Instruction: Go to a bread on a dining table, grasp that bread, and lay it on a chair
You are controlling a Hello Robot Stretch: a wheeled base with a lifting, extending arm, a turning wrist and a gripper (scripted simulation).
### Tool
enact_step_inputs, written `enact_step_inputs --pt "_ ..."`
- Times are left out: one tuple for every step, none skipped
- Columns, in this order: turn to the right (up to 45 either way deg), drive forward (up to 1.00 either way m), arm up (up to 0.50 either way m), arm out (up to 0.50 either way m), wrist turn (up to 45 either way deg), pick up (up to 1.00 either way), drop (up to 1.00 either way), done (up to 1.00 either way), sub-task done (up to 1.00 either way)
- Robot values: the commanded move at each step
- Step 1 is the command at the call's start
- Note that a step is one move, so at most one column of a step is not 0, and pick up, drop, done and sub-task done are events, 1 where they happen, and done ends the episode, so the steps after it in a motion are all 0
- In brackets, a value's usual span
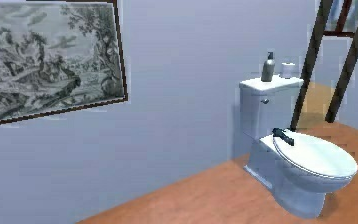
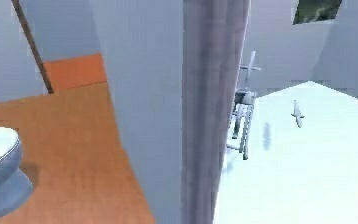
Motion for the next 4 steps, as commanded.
enact_step_inputs --pt "6.0 0.00 0.00 0.00 0.0 0.00 0.00 0.00 0.00" --pt "0.0 0.20 0.00 0.00 0.0 0.00 0.00 0.00 0.00" --pt "45.0 0.00 0.00 0.00 0.0 0.00 0.00 0.00 0.00" --pt "18.0 0.00 0.00 0.00 0.0 0.00 0.00 0.00 0.00"
